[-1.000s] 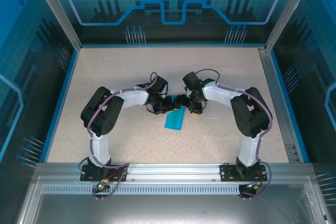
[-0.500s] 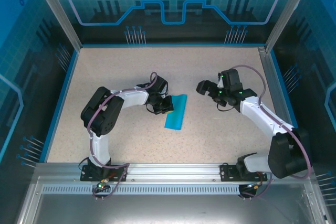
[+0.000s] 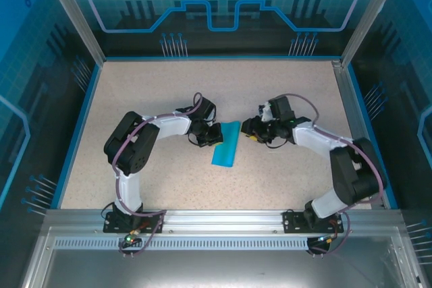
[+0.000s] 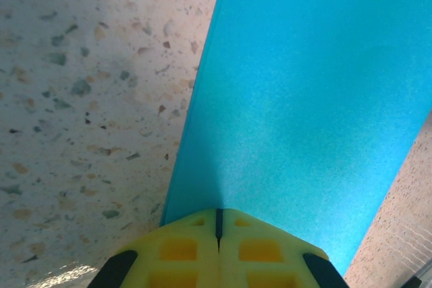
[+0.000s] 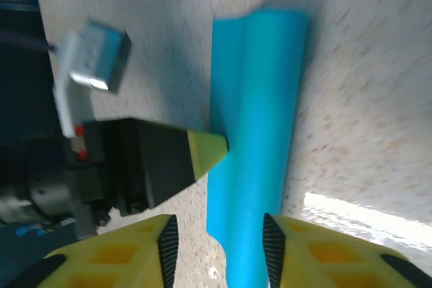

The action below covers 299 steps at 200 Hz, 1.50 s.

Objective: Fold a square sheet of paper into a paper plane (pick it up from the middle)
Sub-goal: Fold the square sheet of paper in half at the center of the table.

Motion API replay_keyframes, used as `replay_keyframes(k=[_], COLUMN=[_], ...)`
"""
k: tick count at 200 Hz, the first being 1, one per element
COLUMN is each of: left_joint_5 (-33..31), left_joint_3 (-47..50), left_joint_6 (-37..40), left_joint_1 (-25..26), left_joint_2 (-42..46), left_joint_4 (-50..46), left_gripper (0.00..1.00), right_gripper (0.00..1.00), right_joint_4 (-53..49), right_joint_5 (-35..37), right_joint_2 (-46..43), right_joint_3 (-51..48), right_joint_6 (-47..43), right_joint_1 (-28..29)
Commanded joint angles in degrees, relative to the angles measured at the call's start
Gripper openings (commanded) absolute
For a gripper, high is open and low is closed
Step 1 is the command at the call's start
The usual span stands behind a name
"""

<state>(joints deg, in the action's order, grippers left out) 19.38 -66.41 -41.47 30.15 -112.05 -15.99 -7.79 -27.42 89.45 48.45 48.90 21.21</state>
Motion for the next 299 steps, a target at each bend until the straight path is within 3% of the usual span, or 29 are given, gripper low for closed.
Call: replay_keyframes(k=[1, 104, 113, 137, 161, 183, 201, 229, 299], left_joint_5=[-3.12, -2.64, -2.68, -2.25, -2.41, -2.55, -2.51, -2.57, -2.64], left_joint_3=[0.94, 0.79, 0.81, 0.79, 0.67, 0.59, 0.26, 0.26, 0.07], left_joint_6=[1.42, 1.57, 1.71, 1.75, 1.76, 1.79, 1.87, 1.94, 1.93], left_joint_1=[0.09, 0.16, 0.12, 0.25, 0.26, 0.24, 0.26, 0.26, 0.26], left_joint_2=[-3.27, -3.44, -3.44, -3.35, -3.34, -3.33, -3.42, -3.5, -3.35], left_joint_4=[-3.82, -3.61, -3.69, -3.66, -3.7, -3.77, -3.99, -4.23, -4.39], left_gripper=[0.0, 0.0, 0.0, 0.0, 0.0, 0.0, 0.0, 0.0, 0.0], right_gripper=[0.4, 0.34, 0.38, 0.62, 0.66, 0.51, 0.27, 0.0, 0.0], right_joint_4=[1.09, 3.57, 2.71, 0.33, -2.44, -0.8, -0.26, -1.17, 0.52], right_joint_5=[-2.42, -4.58, -3.91, -1.29, 1.39, 0.26, -0.52, 1.16, 1.15], right_joint_2=[3.12, 10.22, 10.2, 8.09, 7.23, 7.78, 8.75, 8.98, 9.79], right_joint_3=[3.34, 4.02, 4.18, 4.64, 5.6, 5.37, 5.92, 6.32, 4.99], right_joint_6=[1.41, 2.56, 2.06, 0.41, -1.02, -0.57, -0.14, -0.02, 0.43], right_joint_1=[2.1, 4.93, 5.1, 5.75, 6.12, 6.54, 7.02, 7.53, 7.36])
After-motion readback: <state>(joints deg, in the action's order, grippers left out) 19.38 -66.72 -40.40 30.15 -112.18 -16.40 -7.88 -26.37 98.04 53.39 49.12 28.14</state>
